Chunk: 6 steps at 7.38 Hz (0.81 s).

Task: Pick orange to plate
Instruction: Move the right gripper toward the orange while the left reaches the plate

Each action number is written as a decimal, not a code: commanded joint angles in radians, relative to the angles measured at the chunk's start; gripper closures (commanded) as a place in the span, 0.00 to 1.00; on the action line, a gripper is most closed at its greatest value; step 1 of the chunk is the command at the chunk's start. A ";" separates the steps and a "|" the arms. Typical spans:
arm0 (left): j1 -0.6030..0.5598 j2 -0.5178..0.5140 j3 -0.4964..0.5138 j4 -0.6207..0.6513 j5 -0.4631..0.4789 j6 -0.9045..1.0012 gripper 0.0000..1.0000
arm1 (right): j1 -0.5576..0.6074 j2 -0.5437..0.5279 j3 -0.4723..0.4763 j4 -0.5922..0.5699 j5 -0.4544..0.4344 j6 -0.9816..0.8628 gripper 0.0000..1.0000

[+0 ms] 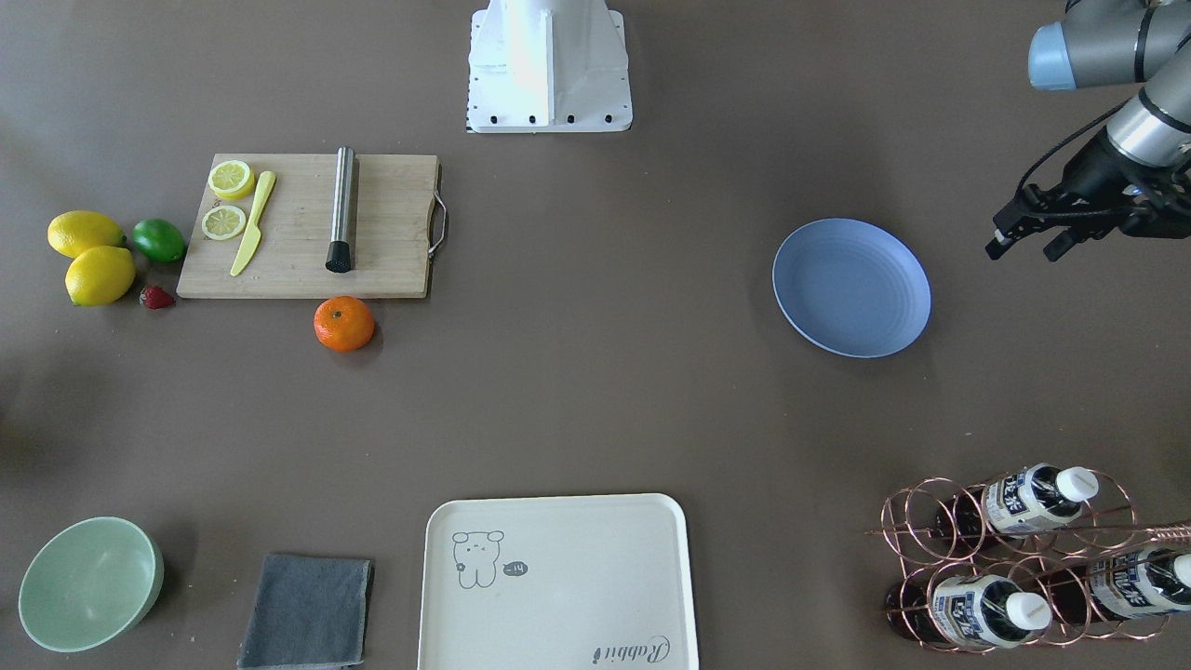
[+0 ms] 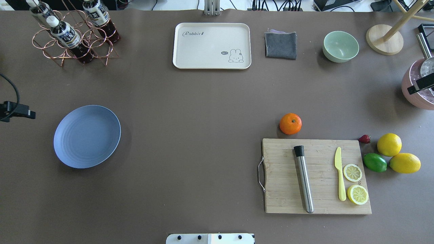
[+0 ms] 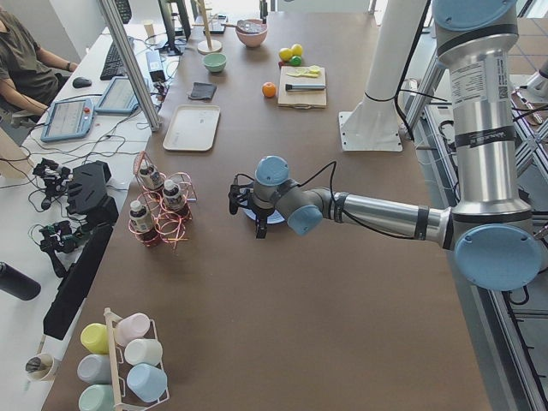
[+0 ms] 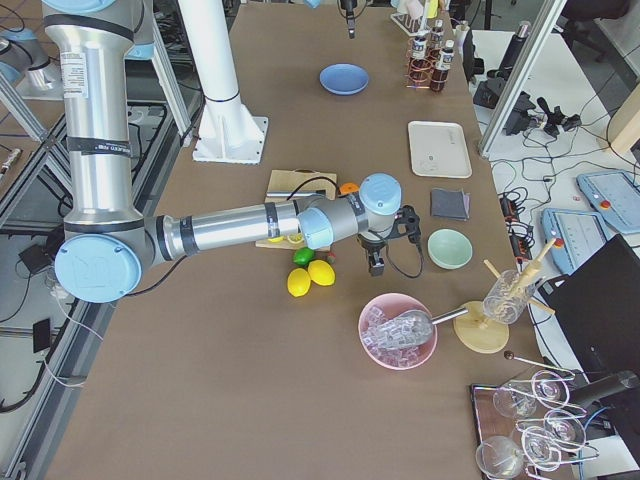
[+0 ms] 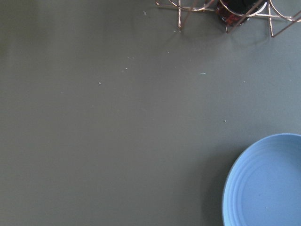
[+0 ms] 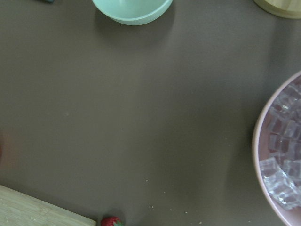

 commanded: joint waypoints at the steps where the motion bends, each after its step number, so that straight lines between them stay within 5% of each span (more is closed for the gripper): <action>1: 0.160 -0.090 0.072 -0.030 0.123 -0.091 0.09 | -0.124 0.015 0.008 0.162 -0.038 0.258 0.00; 6: 0.176 -0.109 0.161 -0.030 0.132 0.004 0.27 | -0.314 0.130 0.014 0.183 -0.173 0.434 0.00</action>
